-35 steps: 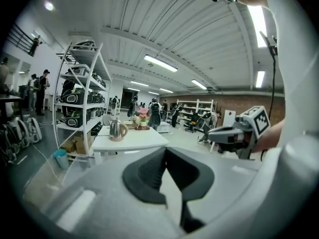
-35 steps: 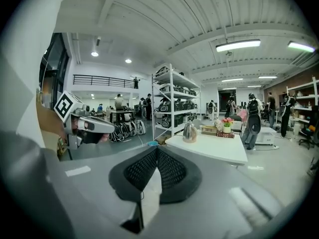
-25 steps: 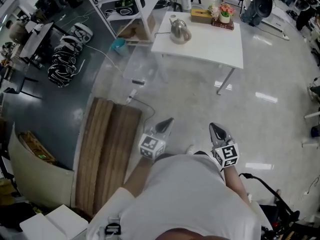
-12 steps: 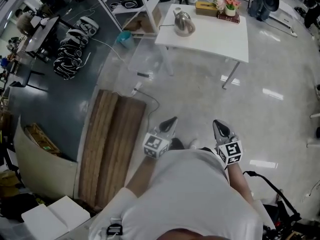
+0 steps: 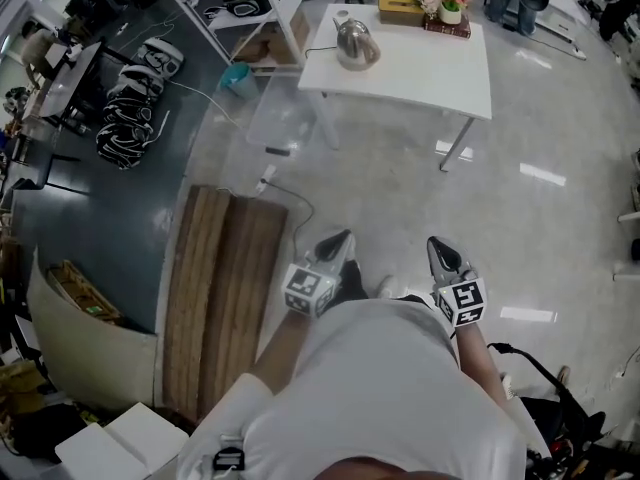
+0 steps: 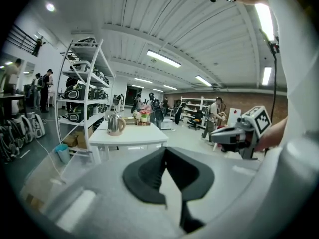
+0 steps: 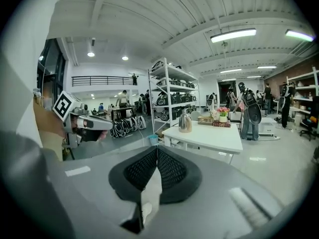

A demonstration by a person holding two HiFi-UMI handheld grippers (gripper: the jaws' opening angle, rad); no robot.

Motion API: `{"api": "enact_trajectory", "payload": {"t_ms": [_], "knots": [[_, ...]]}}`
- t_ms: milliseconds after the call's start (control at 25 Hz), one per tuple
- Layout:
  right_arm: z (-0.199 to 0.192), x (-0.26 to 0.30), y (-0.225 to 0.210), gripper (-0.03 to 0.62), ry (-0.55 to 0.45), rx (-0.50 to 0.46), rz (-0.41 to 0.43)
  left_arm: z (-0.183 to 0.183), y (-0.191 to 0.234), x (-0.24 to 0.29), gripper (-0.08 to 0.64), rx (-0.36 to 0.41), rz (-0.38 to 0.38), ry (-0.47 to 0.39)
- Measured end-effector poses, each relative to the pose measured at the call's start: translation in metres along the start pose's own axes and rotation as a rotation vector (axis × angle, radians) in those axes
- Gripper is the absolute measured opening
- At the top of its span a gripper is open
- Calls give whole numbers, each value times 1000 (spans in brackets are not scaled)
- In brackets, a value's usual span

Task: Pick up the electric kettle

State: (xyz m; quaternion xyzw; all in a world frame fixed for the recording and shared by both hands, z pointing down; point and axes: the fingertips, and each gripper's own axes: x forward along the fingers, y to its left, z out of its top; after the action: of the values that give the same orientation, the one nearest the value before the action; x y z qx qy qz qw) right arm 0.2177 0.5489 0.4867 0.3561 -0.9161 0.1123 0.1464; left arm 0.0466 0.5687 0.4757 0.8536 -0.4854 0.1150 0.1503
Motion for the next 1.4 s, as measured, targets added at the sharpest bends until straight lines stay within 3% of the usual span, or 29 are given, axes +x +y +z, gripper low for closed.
{"api": "enact_trajectory", "payload": {"t_ms": [880, 1120, 1400], "knots": [[76, 158, -46, 6, 9, -1, -80, 61, 156, 97, 2, 2, -108, -13], [98, 188, -45, 6, 21, 0, -106, 83, 191, 104, 2, 6, -146, -18], [115, 226, -41, 6, 12, 22, -153, 82, 232, 109, 3, 31, -192, -2]]}}
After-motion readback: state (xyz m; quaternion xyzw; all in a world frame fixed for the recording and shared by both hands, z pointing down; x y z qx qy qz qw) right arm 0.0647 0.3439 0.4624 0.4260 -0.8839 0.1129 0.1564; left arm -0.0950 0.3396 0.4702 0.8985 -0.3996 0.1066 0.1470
